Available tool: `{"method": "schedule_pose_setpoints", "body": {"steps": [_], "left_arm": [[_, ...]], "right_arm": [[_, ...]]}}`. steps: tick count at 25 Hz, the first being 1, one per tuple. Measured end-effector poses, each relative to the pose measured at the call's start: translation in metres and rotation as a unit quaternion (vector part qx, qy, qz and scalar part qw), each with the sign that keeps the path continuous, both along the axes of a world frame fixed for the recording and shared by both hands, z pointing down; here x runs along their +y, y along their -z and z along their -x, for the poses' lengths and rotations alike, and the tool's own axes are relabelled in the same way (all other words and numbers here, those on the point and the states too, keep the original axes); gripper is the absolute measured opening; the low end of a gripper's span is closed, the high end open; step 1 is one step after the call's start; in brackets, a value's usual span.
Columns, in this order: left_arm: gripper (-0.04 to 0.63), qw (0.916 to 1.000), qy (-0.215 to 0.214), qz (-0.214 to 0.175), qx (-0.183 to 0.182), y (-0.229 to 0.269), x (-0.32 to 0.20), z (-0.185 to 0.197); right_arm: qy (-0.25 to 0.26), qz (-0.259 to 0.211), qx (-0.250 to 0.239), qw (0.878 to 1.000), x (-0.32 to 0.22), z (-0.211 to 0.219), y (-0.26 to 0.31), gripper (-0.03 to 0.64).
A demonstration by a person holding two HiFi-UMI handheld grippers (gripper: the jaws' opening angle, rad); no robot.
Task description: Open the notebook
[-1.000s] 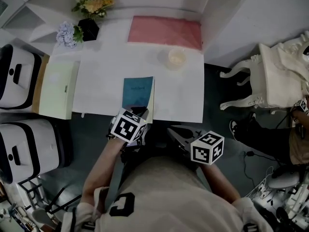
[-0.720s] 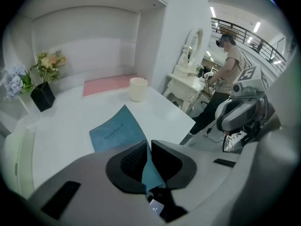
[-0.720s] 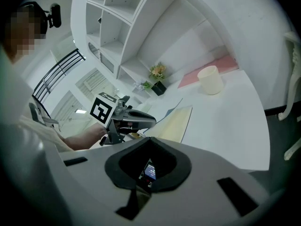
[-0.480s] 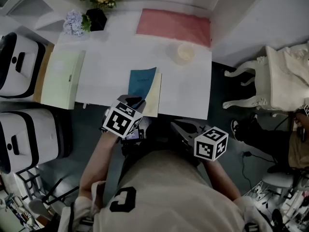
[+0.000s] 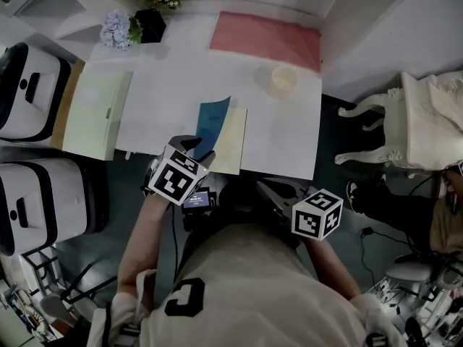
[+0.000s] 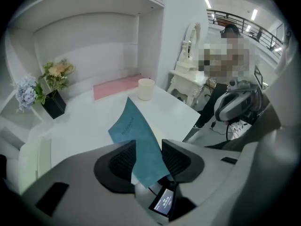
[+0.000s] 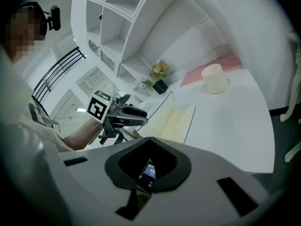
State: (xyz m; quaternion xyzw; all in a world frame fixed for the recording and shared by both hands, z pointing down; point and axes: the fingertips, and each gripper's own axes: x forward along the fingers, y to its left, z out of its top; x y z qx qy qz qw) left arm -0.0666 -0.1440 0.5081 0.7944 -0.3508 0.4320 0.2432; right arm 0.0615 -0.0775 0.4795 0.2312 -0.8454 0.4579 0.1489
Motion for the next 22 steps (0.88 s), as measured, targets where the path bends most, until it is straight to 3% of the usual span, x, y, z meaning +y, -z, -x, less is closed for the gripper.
{"method": "schedule_pose_setpoints", "body": {"steps": [8,22], "left_arm": [[0.219,0.9997,0.004,0.019,-0.013,-0.002,0.003,0.013],[0.219,0.9989,0.021,0.041,0.009,-0.001,0.007,0.041]], "right_arm": [[-0.003,0.001,0.003,1.0,-0.001,0.0,0.001,0.013],[0.005,0.003,0.009,1.0,-0.003,0.007,-0.002,0.013]]}}
